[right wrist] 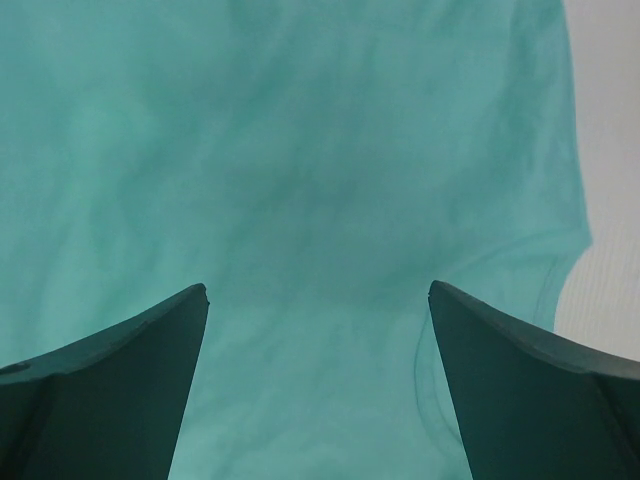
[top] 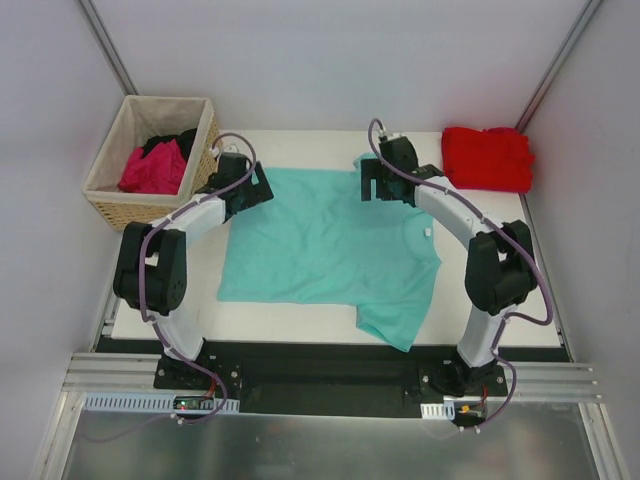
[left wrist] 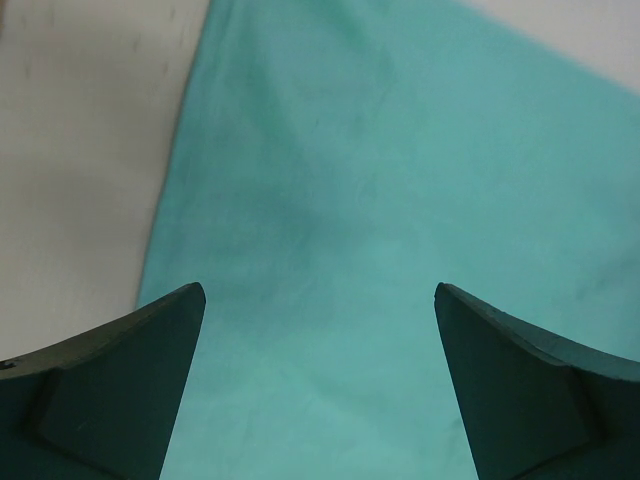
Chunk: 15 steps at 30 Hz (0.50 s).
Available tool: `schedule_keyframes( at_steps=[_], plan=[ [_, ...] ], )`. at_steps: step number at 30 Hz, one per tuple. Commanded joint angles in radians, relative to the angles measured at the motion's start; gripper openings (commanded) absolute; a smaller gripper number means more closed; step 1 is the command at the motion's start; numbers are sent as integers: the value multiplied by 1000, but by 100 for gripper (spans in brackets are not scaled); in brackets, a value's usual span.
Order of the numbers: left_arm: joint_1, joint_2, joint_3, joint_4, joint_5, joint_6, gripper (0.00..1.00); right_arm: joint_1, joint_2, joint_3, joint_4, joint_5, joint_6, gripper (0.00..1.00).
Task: Fold and stack the t-shirts
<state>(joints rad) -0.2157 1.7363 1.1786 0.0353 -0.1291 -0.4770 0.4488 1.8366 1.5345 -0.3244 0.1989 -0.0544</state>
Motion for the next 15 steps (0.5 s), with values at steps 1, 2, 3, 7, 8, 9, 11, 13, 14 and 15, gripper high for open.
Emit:
schedule_keyframes(
  at_steps=[1, 2, 3, 7, 8, 9, 11, 13, 14, 15],
  plan=[
    [-22, -61, -117, -144, 55, -66, 99, -19, -95, -153, -140, 22, 125, 97],
    [-27, -78, -140, -153, 52, -72, 99, -15, -117, -180, -154, 34, 143, 97],
    [-31, -118, -192, -158, 40, -81, 99, -10, -147, -206, -163, 37, 152, 97],
    [-44, -227, -324, -178, 14, -124, 99, 8, -220, -330, -192, 33, 182, 96],
    [-44, -248, -347, -186, 13, -133, 99, 13, -230, -344, -200, 34, 188, 97],
    [-48, -289, -385, -187, 14, -143, 99, 21, -238, -358, -202, 40, 198, 97],
    [-54, -328, -427, -192, -1, -144, 99, 47, -250, -388, -209, 57, 208, 97],
    [-54, -362, -439, -199, -10, -141, 99, 59, -241, -401, -206, 56, 220, 97],
    [-54, -363, -438, -204, -10, -138, 99, 60, -235, -402, -208, 54, 225, 97],
    [-54, -365, -435, -210, -10, -135, 99, 65, -228, -402, -208, 50, 231, 97]
  ],
)
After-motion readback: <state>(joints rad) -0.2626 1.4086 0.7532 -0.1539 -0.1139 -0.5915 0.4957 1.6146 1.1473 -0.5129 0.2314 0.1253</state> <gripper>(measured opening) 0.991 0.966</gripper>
